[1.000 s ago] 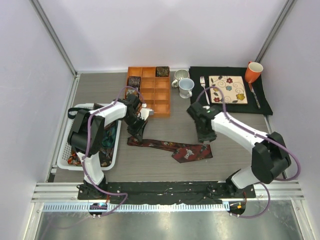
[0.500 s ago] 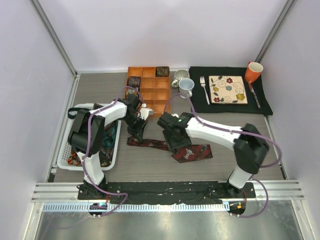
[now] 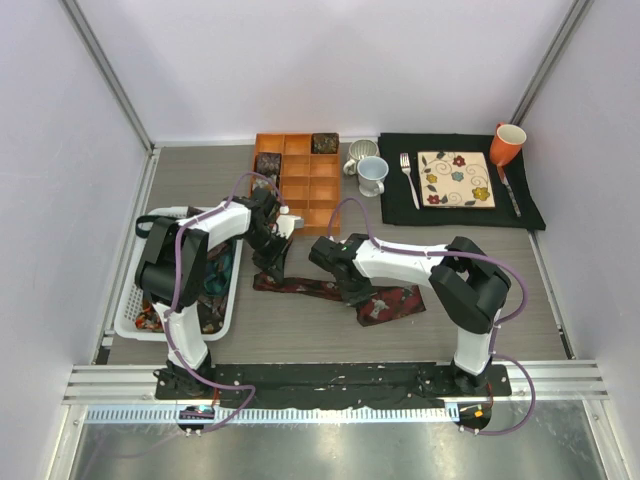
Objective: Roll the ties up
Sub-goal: Flatten out the tie at the center of the board.
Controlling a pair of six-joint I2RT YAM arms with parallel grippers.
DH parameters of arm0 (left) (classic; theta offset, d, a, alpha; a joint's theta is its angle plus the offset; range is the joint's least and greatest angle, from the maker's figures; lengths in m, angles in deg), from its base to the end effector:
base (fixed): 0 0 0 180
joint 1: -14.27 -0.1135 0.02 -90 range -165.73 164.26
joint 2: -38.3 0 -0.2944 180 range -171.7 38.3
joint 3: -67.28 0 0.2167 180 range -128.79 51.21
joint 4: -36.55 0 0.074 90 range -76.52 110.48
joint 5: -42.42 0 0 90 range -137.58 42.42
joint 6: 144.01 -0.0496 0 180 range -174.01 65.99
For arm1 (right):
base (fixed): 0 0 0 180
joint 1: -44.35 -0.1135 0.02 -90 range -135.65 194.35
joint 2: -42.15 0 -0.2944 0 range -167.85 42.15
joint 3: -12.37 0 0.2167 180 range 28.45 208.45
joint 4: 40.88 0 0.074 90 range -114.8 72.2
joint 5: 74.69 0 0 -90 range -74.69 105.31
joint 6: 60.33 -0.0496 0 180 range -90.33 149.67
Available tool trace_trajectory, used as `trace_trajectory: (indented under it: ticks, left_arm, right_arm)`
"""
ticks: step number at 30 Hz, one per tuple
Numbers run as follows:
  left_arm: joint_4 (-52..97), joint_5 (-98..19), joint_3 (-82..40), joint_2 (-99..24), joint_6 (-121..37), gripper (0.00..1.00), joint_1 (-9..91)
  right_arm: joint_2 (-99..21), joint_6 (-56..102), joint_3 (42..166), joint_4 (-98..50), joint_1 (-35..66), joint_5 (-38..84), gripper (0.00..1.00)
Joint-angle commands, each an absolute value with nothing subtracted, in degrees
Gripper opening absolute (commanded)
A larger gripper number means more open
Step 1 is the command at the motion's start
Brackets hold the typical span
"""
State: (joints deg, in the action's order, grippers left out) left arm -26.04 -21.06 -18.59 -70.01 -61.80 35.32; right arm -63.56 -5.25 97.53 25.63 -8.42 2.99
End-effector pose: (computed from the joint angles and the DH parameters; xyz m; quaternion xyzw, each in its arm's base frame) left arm 0.2935 -0.1367 0.1923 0.2518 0.9393 -0.2325 0.0155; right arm 0.1953 0.2396 0.1985 -0.1515 0.9823 -0.0597 0.0927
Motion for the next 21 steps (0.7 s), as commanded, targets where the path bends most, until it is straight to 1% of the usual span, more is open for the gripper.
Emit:
trace_trajectory:
  ticks: [1, 5, 6, 7, 8, 9, 10, 11, 14, 16, 21]
  left_arm:
    - [-25.0, -26.4, -18.5, -72.1, -63.6, 0.00, 33.3]
    - [-25.3, -26.4, -18.1, -71.3, -63.9, 0.00, 32.7]
    - [-25.2, -26.5, -18.1, -71.2, -63.9, 0.00, 32.6]
    - [-25.3, -26.2, -17.9, -70.9, -63.8, 0.00, 32.7]
    - [-25.3, -26.1, -17.8, -70.9, -63.6, 0.00, 32.6]
    - [-25.1, -26.0, -17.7, -70.8, -63.3, 0.00, 32.7]
    - [-25.0, -25.8, -17.7, -70.8, -63.2, 0.00, 32.7]
    - [-25.0, -25.3, -17.7, -70.9, -63.1, 0.00, 32.7]
    - [-25.0, -24.6, -18.1, -70.8, -62.5, 0.00, 32.7]
    - [-25.1, -24.5, -18.3, -70.5, -62.5, 0.00, 32.7]
    - [-25.1, -24.4, -18.2, -70.5, -62.5, 0.00, 32.8]
  right_arm:
    - [-58.9, -6.9, 97.9, 34.2, -7.2, -8.4, 0.01]
    - [-51.1, -6.7, 102.0, 44.0, -1.5, -17.2, 0.01]
    - [-48.1, -5.7, 102.5, 46.8, 0.9, -18.6, 0.01]
    - [-46.8, -4.8, 102.4, 47.6, 6.2, -20.0, 0.01]
    - [-45.6, -3.7, 101.8, 47.7, 9.5, -21.7, 0.01]
    - [-43.6, -0.5, 99.6, 46.9, 12.4, -22.6, 0.04]
    - [-43.3, -0.6, 98.8, 46.5, 18.5, -23.6, 0.19]
    - [-43.0, 0.3, 98.4, 46.4, 20.9, -20.4, 0.23]
    - [-43.0, 0.5, 99.2, 45.0, 22.1, -19.8, 0.47]
    - [-42.1, 0.0, 100.6, 43.7, 21.9, -14.9, 0.48]
    - [-40.7, -0.7, 100.0, 32.8, 16.9, -0.5, 0.49]
